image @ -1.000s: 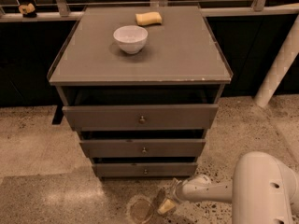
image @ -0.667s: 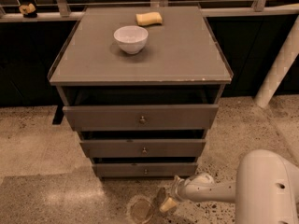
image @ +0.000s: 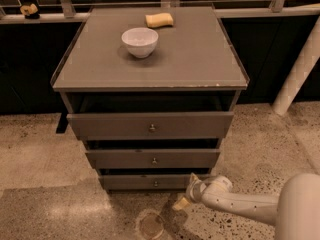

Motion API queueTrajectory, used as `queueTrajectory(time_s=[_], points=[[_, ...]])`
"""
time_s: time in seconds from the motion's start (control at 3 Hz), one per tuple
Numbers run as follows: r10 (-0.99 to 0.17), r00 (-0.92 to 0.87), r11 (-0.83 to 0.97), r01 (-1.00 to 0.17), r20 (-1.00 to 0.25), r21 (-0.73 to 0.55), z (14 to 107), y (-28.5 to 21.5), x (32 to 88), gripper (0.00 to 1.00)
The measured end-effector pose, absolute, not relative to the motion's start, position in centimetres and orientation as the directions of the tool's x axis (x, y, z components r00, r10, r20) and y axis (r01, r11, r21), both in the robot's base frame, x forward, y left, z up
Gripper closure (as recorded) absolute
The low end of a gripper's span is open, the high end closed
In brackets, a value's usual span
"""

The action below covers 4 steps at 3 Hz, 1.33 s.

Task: Open bottom drawer

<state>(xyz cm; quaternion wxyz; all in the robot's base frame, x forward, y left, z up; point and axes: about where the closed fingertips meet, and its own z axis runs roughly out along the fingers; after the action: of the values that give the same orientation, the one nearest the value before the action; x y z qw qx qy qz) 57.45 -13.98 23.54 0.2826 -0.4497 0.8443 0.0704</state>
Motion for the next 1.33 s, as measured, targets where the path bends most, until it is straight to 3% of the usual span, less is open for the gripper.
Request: queueTrajectory(time_s=[0.33, 1.33], points=[[-0.714, -0.412, 0.603, -0.773, -0.565, -0.198, 19.0, -10.3, 62.1, 0.0], [-0.718, -0.459, 0.63, -0.748, -0.523, -0.208, 15.9, -9.3, 64.2, 0.0]])
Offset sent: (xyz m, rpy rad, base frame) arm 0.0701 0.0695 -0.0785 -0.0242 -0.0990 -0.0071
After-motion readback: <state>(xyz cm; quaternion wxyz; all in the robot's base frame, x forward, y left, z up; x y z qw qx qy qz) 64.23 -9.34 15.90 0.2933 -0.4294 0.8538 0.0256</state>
